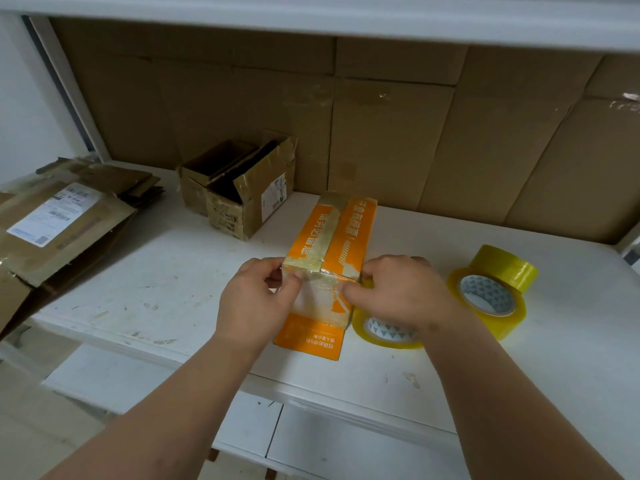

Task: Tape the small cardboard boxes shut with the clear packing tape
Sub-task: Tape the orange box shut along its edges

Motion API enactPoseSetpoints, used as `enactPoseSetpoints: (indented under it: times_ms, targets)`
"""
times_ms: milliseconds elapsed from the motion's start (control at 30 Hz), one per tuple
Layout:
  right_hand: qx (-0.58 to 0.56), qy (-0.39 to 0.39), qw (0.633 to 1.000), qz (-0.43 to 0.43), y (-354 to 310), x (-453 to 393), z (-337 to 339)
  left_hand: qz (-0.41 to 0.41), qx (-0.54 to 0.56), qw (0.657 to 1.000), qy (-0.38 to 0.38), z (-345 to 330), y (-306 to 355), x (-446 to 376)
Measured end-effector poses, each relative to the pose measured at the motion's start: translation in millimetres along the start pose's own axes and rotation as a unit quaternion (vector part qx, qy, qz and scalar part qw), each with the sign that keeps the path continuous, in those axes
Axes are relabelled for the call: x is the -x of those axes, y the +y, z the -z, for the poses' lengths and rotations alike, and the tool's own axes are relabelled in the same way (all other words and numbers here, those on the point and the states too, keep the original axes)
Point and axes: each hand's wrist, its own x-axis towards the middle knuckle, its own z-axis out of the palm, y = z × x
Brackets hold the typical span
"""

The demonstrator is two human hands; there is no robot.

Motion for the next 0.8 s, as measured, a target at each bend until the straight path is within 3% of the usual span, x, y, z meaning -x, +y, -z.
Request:
enactPoseSetpoints:
  times_ms: [167,367,500,700,800]
  targets:
    - [0.02,0.027,0.999,-0.023,-9.0,-2.4,-4.9,0.007,-0.002,0.999,-0.042,1.7,-0.6,-7.0]
    - [-0.02,-0.02,0.999,-0.04,-7.9,-3.1,-0.7,0.003,0.001,0.998,-0.062,6.3,-4.8,-7.8]
    - [0.06,0.036,0.997,-0.043,-16.1,-1.4,-8.4,0.007,-0.036,0.999,-0.038,0.9,-5.3,-9.4]
    - [0.063,0.032,0.996,-0.056,-19.0,-0.4,-8.3,0.007,0.014,0.999,-0.038,5.5,-8.9,-13.0]
    - [0.026,-0.013,0.999,-0.04,-10.8,3.1,-1.1,0.02,0.066,0.996,-0.049,9.1,-12.0,-13.7]
